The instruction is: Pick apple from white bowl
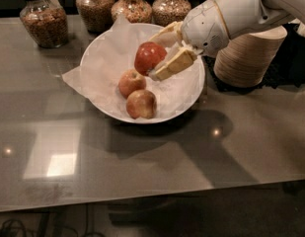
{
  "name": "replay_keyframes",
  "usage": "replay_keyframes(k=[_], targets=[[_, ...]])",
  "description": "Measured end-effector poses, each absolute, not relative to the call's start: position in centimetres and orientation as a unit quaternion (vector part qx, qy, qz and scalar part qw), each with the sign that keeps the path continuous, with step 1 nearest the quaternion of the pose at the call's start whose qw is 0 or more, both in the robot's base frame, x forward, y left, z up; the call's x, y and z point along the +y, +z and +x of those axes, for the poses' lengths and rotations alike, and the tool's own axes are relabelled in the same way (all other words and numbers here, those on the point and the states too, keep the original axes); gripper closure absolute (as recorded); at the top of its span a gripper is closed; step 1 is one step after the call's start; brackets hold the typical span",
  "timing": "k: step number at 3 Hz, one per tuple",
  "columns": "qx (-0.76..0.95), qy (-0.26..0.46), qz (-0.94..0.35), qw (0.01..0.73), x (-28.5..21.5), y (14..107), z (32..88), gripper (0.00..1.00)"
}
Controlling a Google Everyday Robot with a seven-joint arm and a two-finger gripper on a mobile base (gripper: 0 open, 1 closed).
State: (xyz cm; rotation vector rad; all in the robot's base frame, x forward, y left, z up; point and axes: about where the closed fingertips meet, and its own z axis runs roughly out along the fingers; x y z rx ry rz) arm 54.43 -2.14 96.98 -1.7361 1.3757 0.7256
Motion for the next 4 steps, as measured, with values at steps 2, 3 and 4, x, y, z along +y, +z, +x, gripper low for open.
replay_keyframes(k=[2,3,4], targets=[[0.508,0.312,-0.681,0.426,-1.8,98.5,50.6,1.00],[0.475,0.337,-0.666,0.467,-2.6,99.5,46.7,1.00],[0.456,0.337,-0.657,0.497,-3.8,100.9,44.1,1.00]])
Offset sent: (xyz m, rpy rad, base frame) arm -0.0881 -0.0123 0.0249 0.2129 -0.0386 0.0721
